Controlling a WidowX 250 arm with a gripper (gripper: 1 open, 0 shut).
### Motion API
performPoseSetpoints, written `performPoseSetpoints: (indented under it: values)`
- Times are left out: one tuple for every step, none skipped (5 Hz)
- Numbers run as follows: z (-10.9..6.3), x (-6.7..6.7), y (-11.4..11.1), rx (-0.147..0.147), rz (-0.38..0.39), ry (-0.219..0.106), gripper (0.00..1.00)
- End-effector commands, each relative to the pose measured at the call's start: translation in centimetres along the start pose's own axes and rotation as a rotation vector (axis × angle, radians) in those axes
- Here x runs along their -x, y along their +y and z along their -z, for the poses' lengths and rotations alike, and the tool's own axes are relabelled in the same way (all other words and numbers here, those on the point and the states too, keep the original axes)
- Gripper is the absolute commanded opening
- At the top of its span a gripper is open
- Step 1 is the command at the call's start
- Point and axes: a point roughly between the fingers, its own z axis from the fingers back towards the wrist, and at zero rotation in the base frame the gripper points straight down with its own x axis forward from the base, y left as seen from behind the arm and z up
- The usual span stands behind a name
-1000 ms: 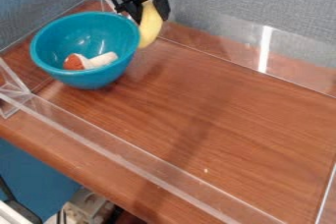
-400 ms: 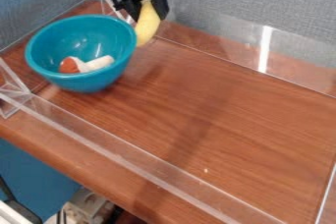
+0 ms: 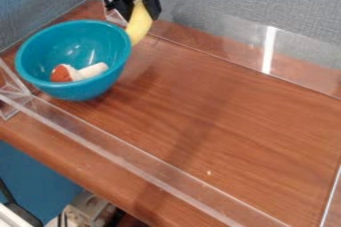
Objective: Put the yellow object in the blue bowl
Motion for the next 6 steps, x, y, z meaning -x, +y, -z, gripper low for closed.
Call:
performPoseSetpoints:
  values:
    - [-2.9, -0.3, 0.3, -0.011, 0.098, -0.031, 0.0]
    - [-3.5, -0.1, 0.9, -0.01, 0.165, -0.003, 0.0]
    - [-3.3, -0.3, 1.4, -0.01, 0.221, 0.02, 0.0]
    - [-2.9, -0.6, 1.9, -0.01, 0.278, 0.043, 0.0]
    - [-2.6, -1.2, 2.0, -0.013, 0.285, 0.043, 0.0]
    - [-3.5, -0.9, 2.2, -0.016, 0.266, 0.027, 1.0]
